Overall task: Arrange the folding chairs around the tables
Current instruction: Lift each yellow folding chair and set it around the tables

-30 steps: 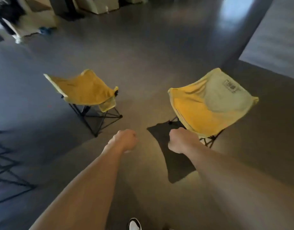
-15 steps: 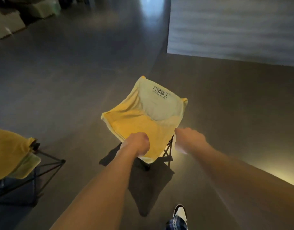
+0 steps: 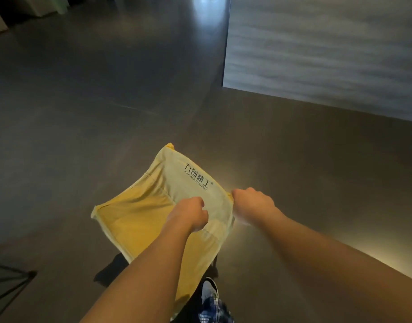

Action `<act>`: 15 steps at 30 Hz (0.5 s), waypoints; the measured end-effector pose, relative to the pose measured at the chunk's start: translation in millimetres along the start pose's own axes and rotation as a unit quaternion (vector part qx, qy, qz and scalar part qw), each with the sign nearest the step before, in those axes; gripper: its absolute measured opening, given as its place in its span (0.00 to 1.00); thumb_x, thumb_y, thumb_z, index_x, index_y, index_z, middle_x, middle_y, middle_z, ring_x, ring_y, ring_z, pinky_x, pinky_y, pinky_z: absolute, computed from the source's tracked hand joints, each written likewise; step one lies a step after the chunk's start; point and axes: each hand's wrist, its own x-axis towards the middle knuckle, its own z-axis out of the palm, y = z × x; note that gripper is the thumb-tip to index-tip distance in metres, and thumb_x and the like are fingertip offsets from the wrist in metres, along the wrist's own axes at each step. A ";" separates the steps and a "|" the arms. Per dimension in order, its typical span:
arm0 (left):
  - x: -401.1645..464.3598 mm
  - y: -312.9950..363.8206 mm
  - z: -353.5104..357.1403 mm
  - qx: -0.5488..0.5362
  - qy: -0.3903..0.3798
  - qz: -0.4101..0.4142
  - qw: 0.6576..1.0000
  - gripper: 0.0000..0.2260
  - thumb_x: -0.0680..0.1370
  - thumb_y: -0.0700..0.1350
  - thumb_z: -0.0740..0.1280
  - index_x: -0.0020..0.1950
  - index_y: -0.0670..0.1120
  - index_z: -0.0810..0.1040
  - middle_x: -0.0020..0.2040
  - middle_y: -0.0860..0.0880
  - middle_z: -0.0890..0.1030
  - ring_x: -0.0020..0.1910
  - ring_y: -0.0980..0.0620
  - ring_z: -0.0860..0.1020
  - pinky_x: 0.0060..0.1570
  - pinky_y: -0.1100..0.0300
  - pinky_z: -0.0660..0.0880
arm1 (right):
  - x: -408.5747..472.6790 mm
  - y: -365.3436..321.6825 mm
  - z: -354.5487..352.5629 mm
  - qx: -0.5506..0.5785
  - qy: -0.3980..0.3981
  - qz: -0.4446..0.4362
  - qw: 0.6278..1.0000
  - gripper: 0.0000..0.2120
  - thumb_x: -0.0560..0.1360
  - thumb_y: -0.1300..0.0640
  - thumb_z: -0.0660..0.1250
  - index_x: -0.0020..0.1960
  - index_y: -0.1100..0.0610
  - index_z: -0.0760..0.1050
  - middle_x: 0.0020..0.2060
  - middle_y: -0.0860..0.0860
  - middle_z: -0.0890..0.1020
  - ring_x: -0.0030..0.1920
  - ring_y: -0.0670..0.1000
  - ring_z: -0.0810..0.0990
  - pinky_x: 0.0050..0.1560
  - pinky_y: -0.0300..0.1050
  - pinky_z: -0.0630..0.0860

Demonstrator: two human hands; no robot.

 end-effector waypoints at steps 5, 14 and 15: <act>89.3 28.7 -9.7 -0.030 -0.030 -0.049 0.998 0.18 0.80 0.51 0.59 0.67 0.47 0.72 0.64 0.44 0.76 0.60 0.42 0.76 0.53 0.53 0.73 | 90.1 8.4 -30.0 -0.022 -0.044 0.000 0.999 0.12 0.76 0.61 0.57 0.58 0.55 0.69 0.54 0.55 0.76 0.46 0.57 0.72 0.44 0.50 0.71; 181.2 48.8 16.1 -0.140 -0.084 -0.196 0.967 0.23 0.76 0.63 0.65 0.60 0.46 0.74 0.53 0.45 0.79 0.53 0.43 0.79 0.47 0.53 0.77 | 225.2 2.3 -21.0 -0.053 -0.125 -0.081 0.987 0.13 0.77 0.59 0.60 0.61 0.54 0.69 0.40 0.50 0.72 0.43 0.56 0.75 0.41 0.48 0.72; 189.0 50.7 24.7 -0.142 -0.095 -0.212 0.962 0.24 0.74 0.65 0.66 0.56 0.46 0.74 0.49 0.46 0.79 0.50 0.43 0.80 0.44 0.54 0.77 | 238.6 1.5 -15.9 -0.052 -0.131 -0.096 0.985 0.13 0.78 0.57 0.60 0.62 0.54 0.70 0.40 0.50 0.73 0.43 0.56 0.76 0.40 0.47 0.72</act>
